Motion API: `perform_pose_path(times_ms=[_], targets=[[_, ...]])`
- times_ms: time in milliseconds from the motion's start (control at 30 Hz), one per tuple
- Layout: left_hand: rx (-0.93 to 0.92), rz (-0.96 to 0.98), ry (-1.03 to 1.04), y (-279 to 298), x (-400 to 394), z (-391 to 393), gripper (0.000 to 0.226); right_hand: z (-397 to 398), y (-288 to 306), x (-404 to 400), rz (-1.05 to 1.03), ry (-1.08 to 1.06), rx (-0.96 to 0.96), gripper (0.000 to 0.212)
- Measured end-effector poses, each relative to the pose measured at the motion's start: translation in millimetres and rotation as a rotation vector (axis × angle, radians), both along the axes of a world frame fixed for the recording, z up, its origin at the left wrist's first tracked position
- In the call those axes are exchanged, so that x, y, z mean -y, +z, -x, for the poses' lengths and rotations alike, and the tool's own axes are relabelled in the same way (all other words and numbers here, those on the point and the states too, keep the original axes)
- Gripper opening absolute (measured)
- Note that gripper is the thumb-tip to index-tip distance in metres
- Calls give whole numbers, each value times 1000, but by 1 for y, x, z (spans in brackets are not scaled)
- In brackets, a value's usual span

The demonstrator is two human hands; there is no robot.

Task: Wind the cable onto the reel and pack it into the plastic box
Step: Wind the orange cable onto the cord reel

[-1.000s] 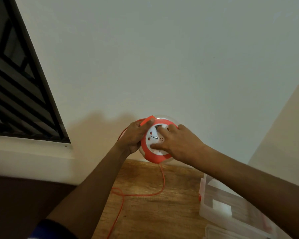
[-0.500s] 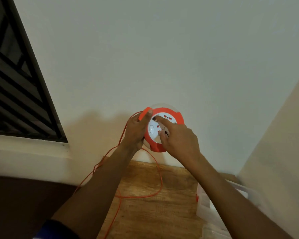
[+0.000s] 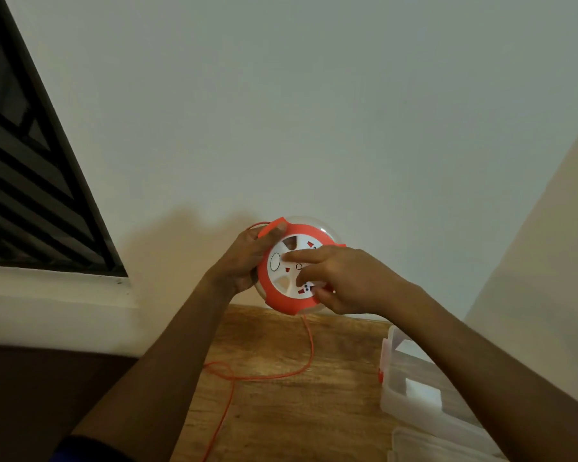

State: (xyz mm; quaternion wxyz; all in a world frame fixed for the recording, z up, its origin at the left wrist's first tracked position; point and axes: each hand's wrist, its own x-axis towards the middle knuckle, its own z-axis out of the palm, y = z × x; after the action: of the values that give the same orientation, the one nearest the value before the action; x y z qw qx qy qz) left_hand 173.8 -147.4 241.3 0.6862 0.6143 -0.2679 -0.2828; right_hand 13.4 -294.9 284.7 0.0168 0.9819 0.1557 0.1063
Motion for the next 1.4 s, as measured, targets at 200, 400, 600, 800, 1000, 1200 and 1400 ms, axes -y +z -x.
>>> perform_pose_path(times_ms=[200, 400, 600, 800, 1000, 1200, 1400], targets=[[42, -34, 25, 1, -3, -2, 35, -2, 4, -7, 170, 59, -16, 40], [48, -19, 75, 4, -5, 0, 45, -5, -2, -13, 267, -38, 53, 57], [11, 16, 166, 3, -1, 0, 25, -6, -10, -21, 251, -185, 118, 64], [-7, 47, 168, 9, 3, 4, 37, -7, -2, -31, 297, -240, 145, 72], [-39, 69, 169, 10, 1, 4, 45, 0, 3, -29, 340, -110, 66, 62], [-31, 78, 141, 16, 4, 11, 42, -2, 3, -26, 393, -150, 73, 64], [-9, 48, 79, 18, 3, 10, 36, -3, -2, -17, 438, -178, 102, 66]])
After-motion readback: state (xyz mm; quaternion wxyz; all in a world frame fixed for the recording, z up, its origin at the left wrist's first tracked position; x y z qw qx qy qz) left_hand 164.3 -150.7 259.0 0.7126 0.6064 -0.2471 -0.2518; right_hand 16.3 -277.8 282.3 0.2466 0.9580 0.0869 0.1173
